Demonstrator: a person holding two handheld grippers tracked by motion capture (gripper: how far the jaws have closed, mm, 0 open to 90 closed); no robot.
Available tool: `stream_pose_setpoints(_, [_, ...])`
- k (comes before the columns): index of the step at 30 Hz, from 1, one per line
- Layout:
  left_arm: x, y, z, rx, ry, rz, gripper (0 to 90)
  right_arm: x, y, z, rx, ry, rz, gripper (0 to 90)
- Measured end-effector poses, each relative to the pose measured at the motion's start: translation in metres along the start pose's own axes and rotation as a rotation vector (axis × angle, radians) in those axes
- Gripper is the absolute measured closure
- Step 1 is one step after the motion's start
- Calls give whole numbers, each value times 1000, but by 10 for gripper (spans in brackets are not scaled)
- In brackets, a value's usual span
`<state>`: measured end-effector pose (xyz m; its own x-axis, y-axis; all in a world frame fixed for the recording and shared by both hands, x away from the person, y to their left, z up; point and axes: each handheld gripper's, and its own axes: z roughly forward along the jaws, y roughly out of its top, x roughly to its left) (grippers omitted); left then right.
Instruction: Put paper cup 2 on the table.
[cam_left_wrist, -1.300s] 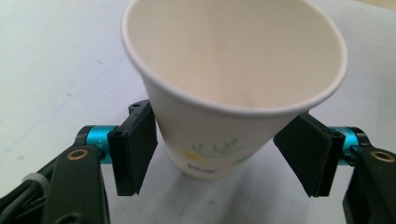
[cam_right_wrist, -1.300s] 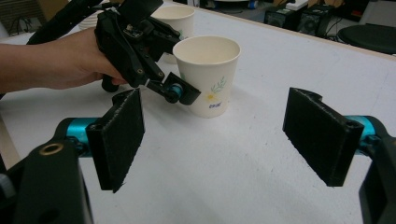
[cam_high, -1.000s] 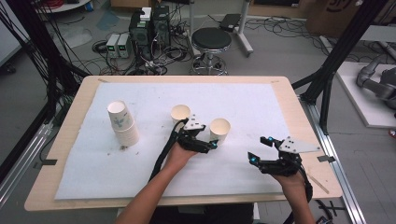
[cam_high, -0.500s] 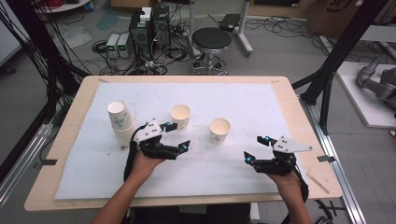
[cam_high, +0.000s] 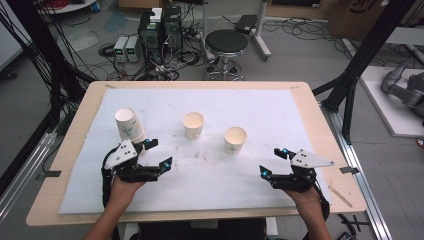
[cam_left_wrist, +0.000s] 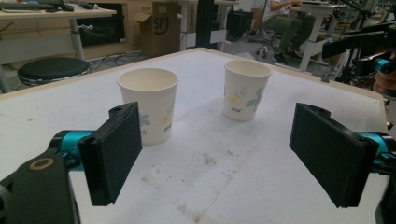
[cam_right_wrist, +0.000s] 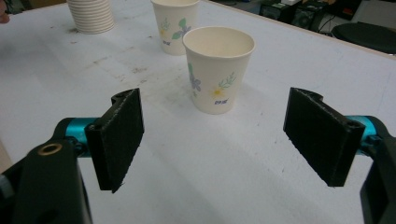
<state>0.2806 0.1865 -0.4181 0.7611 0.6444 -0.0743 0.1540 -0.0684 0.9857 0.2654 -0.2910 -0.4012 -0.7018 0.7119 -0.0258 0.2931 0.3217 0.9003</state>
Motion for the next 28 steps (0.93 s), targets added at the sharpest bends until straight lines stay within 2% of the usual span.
stream_pose_setpoints(2, [1,-2,-4,-3,6,1,171,2,-1,-1,3,-1,-11,207])
stream_pose_setpoints(6, [0,-4,-7,-3,10,-2,174,4,0,-3,0,-7,-1,207])
stream_pose_setpoints(7, [0,-4,-7,-5,10,1,175,4,0,-3,-4,-7,-13,207])
stream_pose_setpoints(28, [1,-7,-5,10,25,6,182,1,-3,-5,-6,-8,-1,208])
